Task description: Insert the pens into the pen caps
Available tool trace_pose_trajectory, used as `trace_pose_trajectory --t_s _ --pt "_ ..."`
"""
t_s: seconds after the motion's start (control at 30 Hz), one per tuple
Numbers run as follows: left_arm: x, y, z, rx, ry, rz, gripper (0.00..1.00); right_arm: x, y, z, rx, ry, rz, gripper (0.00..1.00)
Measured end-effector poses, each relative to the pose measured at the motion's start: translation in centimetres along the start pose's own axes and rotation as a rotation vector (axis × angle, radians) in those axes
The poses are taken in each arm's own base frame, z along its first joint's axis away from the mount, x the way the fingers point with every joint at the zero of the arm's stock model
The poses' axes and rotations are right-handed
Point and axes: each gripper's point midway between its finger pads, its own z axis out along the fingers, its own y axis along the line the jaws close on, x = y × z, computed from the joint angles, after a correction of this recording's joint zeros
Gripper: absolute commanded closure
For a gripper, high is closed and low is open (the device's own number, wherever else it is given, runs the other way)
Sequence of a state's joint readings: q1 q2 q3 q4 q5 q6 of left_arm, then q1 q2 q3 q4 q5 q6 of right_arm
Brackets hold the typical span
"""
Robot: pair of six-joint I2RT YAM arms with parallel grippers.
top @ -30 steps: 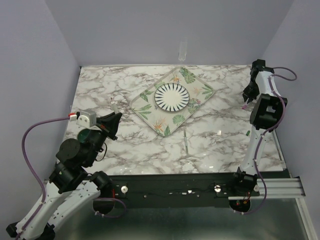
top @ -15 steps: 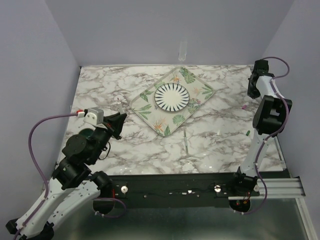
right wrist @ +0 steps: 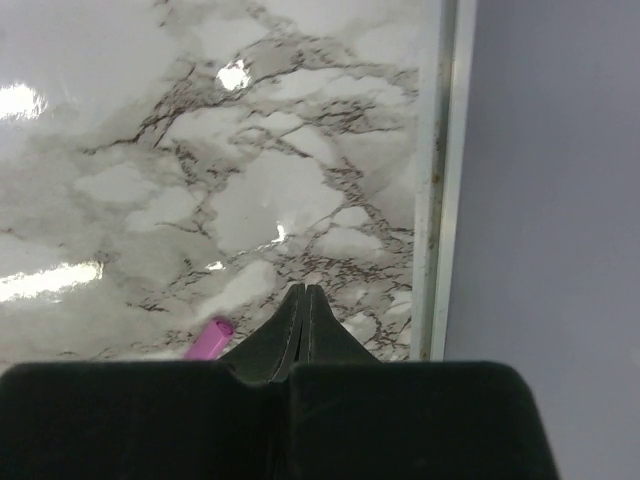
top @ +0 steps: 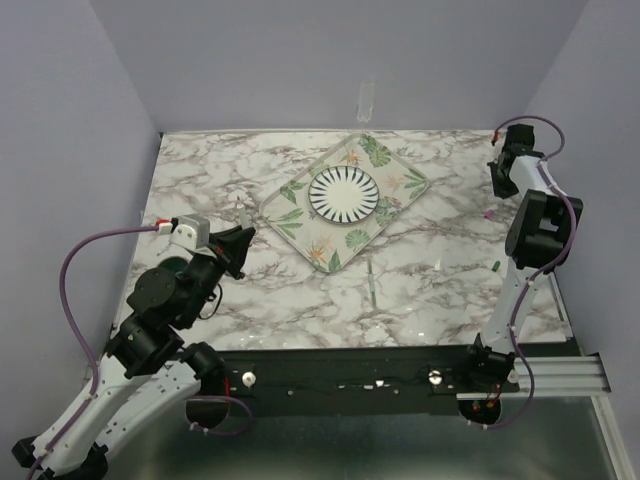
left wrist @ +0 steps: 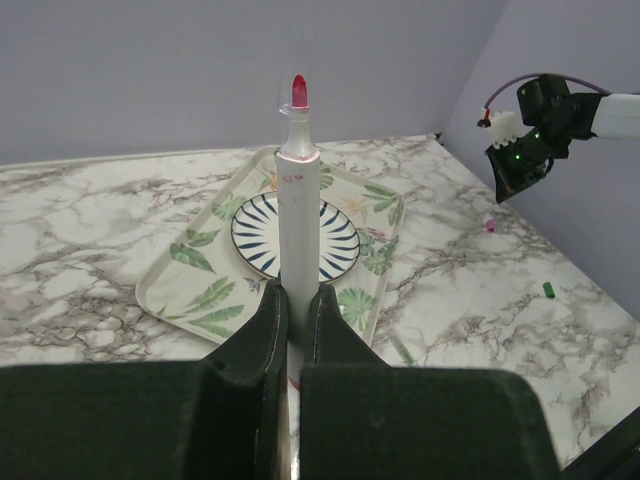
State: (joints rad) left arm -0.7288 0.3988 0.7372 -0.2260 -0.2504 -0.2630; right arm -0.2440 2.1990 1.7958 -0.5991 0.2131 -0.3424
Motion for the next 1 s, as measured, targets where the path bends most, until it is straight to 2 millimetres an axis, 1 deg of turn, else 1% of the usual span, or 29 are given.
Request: trace_pose_trajectory --t_s 0.2,0.3,0.73,1.0 --pt "0.0 0.0 0.0 0.0 0.0 0.0 1.0 2.3 1.4 1.1 -0.054 0.042 -0.088 0.99" --pt "0.0 0.0 0.0 0.0 0.0 0.0 1.0 2.9 1.7 1.4 -0.066 0.052 -0.11 0.99" --pt "0.0 0.0 0.0 0.0 -0.001 0.0 1.0 2.4 2.8 1.3 -0.082 0.038 -0.212 0.99" --pt "-0.2 0.0 -0.2 0.001 -0.01 -0.002 1.0 2.4 3.4 1.2 -0.089 0.039 -0.243 0.99"
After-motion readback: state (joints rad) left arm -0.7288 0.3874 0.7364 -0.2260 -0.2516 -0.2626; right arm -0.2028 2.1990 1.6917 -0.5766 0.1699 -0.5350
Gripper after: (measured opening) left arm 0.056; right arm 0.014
